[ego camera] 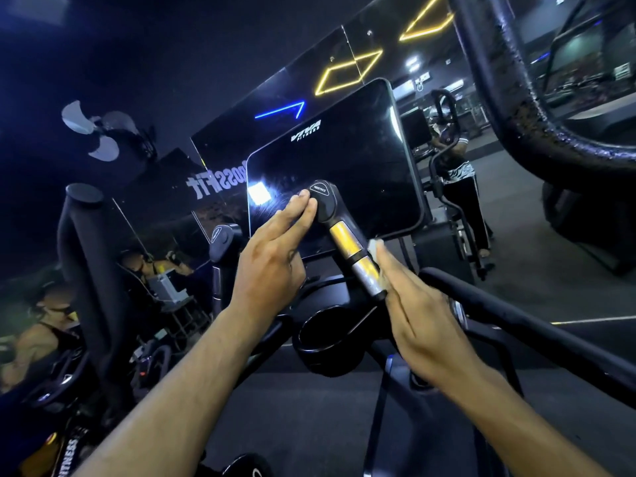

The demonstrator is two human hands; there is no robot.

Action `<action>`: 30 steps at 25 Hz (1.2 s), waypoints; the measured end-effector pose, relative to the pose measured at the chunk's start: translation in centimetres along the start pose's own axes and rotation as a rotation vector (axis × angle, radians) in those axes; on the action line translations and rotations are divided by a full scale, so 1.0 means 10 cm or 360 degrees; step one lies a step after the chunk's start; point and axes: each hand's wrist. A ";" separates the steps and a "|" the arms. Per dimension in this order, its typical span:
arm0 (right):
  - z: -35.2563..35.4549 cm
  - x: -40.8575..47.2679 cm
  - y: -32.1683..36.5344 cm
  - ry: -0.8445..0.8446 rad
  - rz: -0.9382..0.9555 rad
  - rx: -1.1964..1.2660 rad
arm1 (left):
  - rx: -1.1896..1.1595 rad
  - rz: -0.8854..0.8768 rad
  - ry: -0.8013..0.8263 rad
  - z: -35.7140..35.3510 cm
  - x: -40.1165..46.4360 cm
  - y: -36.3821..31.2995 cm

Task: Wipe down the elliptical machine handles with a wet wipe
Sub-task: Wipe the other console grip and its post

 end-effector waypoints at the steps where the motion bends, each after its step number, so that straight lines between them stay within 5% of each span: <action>1: 0.01 0.10 0.01 0.0018 0.0027 -0.0007 | 0.0002 -0.0010 -0.0016 -0.01 -0.01 0.00; 9: -0.05 0.39 0.04 0.0061 0.0351 -0.0315 | 0.0184 -0.0033 -0.0112 0.16 0.27 -0.07; 12: -0.07 -0.13 -0.04 -0.0041 0.0250 -0.0367 | 0.0211 0.0251 0.0067 0.26 0.67 -0.14; 20: 0.06 0.41 0.12 0.0248 0.0609 -0.1094 | -0.0944 0.0948 0.0544 -0.37 1.37 0.12; 27: 0.53 0.03 -0.03 0.0581 0.0942 -0.1703 | -0.0846 0.0956 0.0558 -0.42 1.39 0.22; 30: 0.66 0.24 0.03 0.0669 0.1323 -0.1976 | -0.0768 0.0971 0.0533 -0.39 1.38 0.16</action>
Point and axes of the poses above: each hand's wrist, its own x-axis towards the middle knuckle, its own z-axis out of the back of the hand, y = z × x, and after that the axes turned 11 degrees about -x, right-handed
